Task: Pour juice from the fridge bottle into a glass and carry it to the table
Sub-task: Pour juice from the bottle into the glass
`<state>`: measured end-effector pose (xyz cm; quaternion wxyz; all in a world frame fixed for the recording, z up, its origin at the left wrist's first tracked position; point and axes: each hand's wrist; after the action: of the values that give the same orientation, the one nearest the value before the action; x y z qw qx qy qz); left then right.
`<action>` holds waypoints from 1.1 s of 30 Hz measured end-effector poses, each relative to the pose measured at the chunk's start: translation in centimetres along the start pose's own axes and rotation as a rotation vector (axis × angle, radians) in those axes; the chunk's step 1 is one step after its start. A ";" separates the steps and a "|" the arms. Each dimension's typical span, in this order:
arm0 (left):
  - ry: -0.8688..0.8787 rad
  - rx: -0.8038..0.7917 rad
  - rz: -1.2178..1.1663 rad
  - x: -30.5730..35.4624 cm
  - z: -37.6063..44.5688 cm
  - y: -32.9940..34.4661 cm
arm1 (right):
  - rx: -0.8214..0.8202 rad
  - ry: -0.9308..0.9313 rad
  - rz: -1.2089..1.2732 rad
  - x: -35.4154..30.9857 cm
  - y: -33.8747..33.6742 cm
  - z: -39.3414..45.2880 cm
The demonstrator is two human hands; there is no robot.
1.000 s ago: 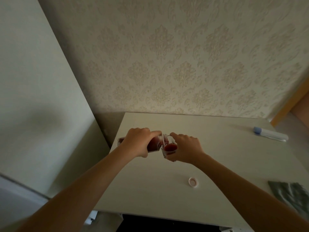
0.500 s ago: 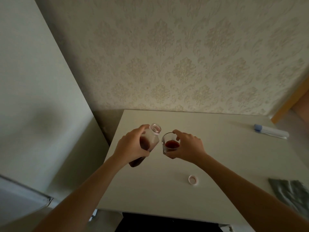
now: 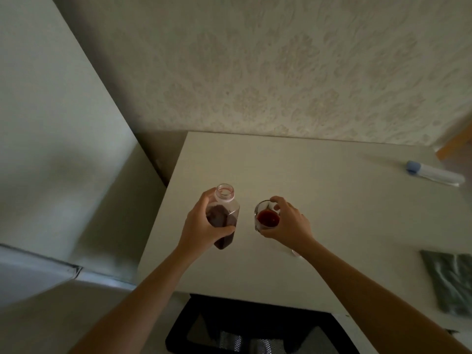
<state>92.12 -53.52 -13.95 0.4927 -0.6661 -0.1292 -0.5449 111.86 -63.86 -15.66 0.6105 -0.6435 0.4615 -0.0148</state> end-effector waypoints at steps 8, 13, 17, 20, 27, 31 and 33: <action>-0.032 -0.001 -0.010 -1.9 -0.9 1.9 | -0.054 0.074 -0.007 2.9 3.2 0.1; -0.048 0.006 -0.031 -2.4 -1.0 2.0 | -0.053 0.108 0.006 3.9 4.1 0.2; -0.042 -0.006 -0.035 -2.7 -0.9 2.2 | -0.088 0.123 0.000 4.3 4.4 0.2; -0.033 -0.019 -0.028 -2.7 -0.9 2.5 | -0.083 0.137 0.026 4.5 4.6 0.1; -0.030 -0.061 -0.012 -3.1 -1.1 3.5 | -0.175 0.091 -0.084 4.9 4.3 0.9; -0.031 -0.087 -0.018 -3.2 -1.2 4.0 | -0.236 0.055 -0.216 5.8 3.7 1.0; -0.037 -0.092 -0.016 -3.3 -1.3 4.2 | -0.216 0.090 -0.285 6.7 3.1 1.0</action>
<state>93.11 -55.39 -19.03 0.4544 -0.6969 -0.1184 -0.5420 114.48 -66.66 -22.02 0.5083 -0.7628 0.3916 -0.0802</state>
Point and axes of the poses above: each hand's wrist, its own z-axis towards the middle knuckle, its own y-axis out of the palm, x = y × z, and after that the axes turned 6 degrees about y, right-handed
